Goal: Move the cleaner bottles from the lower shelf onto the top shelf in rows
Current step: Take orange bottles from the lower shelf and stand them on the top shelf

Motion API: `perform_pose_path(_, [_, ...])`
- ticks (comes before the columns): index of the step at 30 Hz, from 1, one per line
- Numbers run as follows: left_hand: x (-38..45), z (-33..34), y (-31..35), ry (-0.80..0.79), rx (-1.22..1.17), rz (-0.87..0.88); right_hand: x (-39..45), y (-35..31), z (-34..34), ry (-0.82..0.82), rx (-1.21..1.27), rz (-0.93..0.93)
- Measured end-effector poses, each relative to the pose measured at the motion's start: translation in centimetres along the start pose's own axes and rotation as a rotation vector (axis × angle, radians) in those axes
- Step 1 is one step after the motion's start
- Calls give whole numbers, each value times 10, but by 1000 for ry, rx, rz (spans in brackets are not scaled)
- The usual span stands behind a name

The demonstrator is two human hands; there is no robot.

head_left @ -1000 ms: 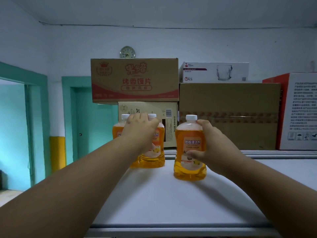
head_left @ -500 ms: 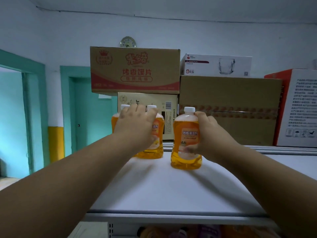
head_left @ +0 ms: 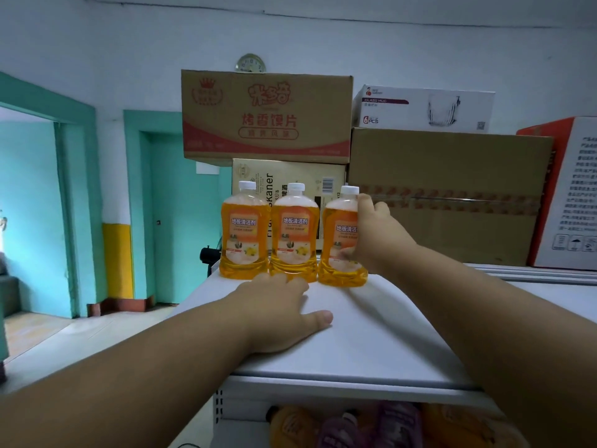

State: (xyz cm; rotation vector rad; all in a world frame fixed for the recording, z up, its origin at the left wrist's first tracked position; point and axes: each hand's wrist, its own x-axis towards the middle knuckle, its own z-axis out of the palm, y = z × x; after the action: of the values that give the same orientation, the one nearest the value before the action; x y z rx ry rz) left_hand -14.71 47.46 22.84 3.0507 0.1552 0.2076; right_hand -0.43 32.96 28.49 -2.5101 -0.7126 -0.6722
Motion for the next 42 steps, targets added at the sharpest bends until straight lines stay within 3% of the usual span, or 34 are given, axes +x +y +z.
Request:
perform_pose_path(12, [2, 2, 1, -20, 55, 2, -9, 3, -2, -7, 4, 17])
perform_pose_path(16, [-3, -4, 3, 25, 11, 15, -34, 5, -24, 112, -12, -51])
perform_pose_path(24, [-55, 5, 60, 319, -232, 150, -128, 2, -97, 252, 25, -204])
perform_pose_path(32, [-132, 93, 155, 682, -372, 443, -254, 60, -142, 253, 106, -288])
perform_pose_path(37, [-161, 177, 198, 520, -392, 359, -330, 109, -115, 94, 167, -313])
perform_pose_path(42, [-147, 227, 215, 298, -393, 180, -353, 142, -78, 7, 151, -204])
